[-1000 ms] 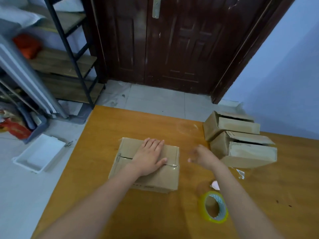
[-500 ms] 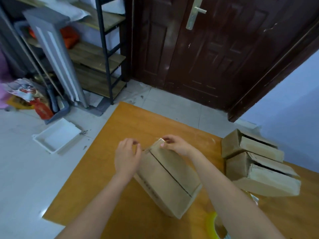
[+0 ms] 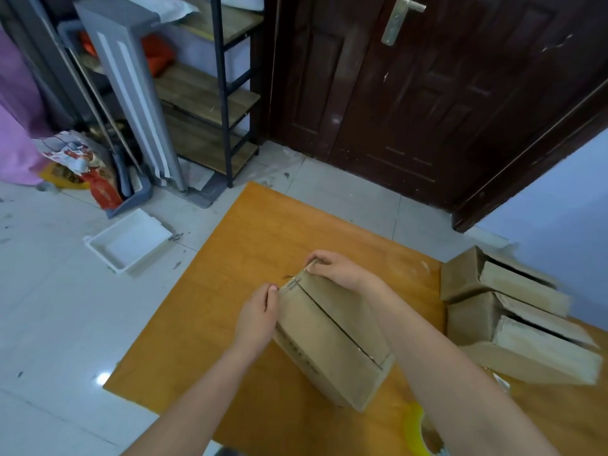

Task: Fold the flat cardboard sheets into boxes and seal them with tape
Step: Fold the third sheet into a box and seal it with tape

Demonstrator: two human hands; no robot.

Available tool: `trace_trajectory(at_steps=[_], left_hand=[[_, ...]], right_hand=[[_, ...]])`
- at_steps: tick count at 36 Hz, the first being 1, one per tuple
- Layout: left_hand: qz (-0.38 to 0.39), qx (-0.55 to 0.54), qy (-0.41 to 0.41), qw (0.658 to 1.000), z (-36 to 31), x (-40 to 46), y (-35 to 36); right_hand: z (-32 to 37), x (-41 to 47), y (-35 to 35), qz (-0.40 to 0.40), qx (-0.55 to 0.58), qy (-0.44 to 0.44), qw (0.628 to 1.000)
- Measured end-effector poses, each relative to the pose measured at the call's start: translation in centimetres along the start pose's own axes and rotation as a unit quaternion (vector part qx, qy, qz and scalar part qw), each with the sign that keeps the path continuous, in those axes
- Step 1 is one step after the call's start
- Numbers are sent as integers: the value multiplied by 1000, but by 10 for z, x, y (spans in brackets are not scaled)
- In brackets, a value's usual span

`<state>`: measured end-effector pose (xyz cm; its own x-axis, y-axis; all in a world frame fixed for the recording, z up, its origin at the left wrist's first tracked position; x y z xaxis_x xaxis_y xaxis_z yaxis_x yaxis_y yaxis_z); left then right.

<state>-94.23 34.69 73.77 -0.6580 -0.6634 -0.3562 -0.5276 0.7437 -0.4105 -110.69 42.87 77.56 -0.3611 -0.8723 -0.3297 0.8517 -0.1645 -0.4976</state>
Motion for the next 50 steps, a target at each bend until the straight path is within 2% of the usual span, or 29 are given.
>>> trace_trajectory(at_steps=[3,11,20,26,32,36,41,43,45,48,50], left_hand=[[-2,-24,-25,999,1,0,2],[-4,-35,-46,998,1,1,3],[28,-63,-61,996,4,0,4],[36,-73,-76,994,4,0,4],[93,-102,-111,984,-4,-2,1],[137,-116,-154,972,-8,9,-5],[156,-61,-209,963,-19,31,-7],[165,1,-195,967,-30,41,-4],[176,67,-190,964,-38,46,1],[192,144,-192,952,-50,42,12],[231,143,-211,939,-57,30,24]], right_hand=[[-8,-7,4,-39,5,0,999],[-14,-7,7,-65,35,10,997],[-10,-7,9,-80,103,24,991],[-9,-12,9,-71,70,43,994],[0,-40,6,-71,77,61,993],[-18,-62,-10,-240,184,105,947],[-45,-120,-32,-355,110,161,914],[-64,-151,-28,-358,52,238,902],[-81,-180,-9,-343,81,330,876],[-94,-208,36,-260,258,446,817],[-97,-209,59,-246,399,438,767]])
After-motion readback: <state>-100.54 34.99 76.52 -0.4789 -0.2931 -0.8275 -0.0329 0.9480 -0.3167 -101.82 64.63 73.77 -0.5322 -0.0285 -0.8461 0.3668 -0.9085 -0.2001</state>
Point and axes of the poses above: each hand's wrist, its own x-axis towards the middle knuckle, its own y-axis out of the palm, z = x × y, the point moved 5 cm from there along x, towards the middle knuckle, and after that the axes turned 14 degrees about -y, right-handed, at the moved point
